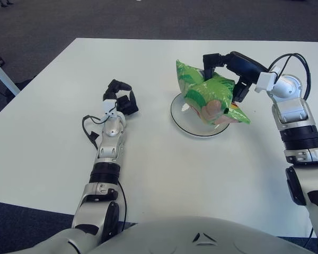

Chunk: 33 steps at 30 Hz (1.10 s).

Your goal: Put the snack into the plate.

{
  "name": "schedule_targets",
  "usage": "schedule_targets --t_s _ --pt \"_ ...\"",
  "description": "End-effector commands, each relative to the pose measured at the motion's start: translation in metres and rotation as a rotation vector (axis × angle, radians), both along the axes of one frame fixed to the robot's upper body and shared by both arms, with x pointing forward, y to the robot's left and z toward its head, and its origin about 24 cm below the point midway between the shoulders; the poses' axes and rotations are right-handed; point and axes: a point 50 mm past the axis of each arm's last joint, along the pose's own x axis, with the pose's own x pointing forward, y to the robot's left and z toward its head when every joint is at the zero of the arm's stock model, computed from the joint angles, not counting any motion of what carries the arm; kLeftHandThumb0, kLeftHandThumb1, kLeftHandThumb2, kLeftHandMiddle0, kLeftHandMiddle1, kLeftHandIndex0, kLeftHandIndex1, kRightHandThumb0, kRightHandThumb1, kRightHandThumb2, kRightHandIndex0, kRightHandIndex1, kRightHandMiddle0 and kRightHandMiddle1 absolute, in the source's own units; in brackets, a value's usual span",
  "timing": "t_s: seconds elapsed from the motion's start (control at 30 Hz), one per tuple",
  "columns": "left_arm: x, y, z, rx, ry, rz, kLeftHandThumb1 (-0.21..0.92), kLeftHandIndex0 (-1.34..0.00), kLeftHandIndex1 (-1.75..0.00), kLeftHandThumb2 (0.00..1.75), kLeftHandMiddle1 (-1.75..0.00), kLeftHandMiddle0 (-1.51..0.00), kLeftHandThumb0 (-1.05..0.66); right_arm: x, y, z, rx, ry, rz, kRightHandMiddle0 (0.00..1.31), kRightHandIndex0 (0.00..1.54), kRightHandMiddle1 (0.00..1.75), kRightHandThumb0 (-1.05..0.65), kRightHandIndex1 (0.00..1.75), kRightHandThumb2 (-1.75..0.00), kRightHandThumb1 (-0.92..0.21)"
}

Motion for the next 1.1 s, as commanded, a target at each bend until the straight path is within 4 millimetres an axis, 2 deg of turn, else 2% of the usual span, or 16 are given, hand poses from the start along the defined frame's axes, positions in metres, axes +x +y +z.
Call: schedule_targets --t_s 0.0,0.27,0.43,0.6,0.67,0.73,0.9,1.07 --pt "-0.035 -0.006 -0.060 -0.054 0.221 0.013 0.31 -0.61 -1.75 1.32 -1.75 -1.27 -0.48 -0.003 0.000 -0.003 0.012 0.013 0.020 0.68 0.97 1.75 0.00 1.63 -1.75 0.10" --pt "-0.035 -0.005 -0.061 -0.057 0.227 0.016 0.29 -0.63 -1.75 1.34 -1.75 -1.28 -0.49 -0.002 0.000 -0.010 0.002 0.060 0.024 0.69 0.96 1.75 0.00 1.64 -1.75 0.10" --pt "-0.034 -0.005 -0.061 -0.050 0.237 0.033 0.28 -0.64 -1.75 1.36 -1.75 -1.29 -0.49 -0.003 0.001 -0.012 -0.039 0.018 0.030 0.67 0.92 1.75 -0.01 1.71 -1.75 0.08" --pt "-0.035 -0.005 -0.061 -0.045 0.238 0.040 0.27 -0.65 -1.75 1.37 -1.75 -1.29 -0.49 -0.003 0.001 -0.014 -0.059 0.000 0.037 0.74 0.92 1.65 -0.01 1.74 -1.75 0.10" --pt "-0.035 -0.005 -0.061 -0.045 0.237 0.038 0.27 -0.65 -1.75 1.37 -1.75 -1.29 -0.50 -0.003 0.001 -0.014 -0.070 -0.003 0.032 0.77 1.10 1.70 -0.29 1.74 -1.66 0.01" --pt "-0.035 -0.005 -0.061 -0.046 0.235 0.036 0.27 -0.65 -1.75 1.37 -1.75 -1.29 -0.50 -0.002 0.000 -0.015 -0.073 -0.004 0.027 0.78 1.22 1.73 -0.46 1.75 -1.61 -0.05" --pt "-0.035 -0.005 -0.061 -0.047 0.231 0.036 0.27 -0.65 -1.75 1.37 -1.75 -1.29 -0.50 -0.001 0.000 -0.016 -0.070 0.010 0.013 0.80 1.28 1.73 -0.56 1.75 -1.58 -0.08" --pt "-0.035 -0.004 -0.061 -0.048 0.230 0.036 0.27 -0.64 -1.75 1.37 -1.75 -1.29 -0.49 0.001 0.000 -0.017 -0.070 0.031 -0.007 0.84 1.25 1.68 -0.59 1.75 -1.56 -0.07"
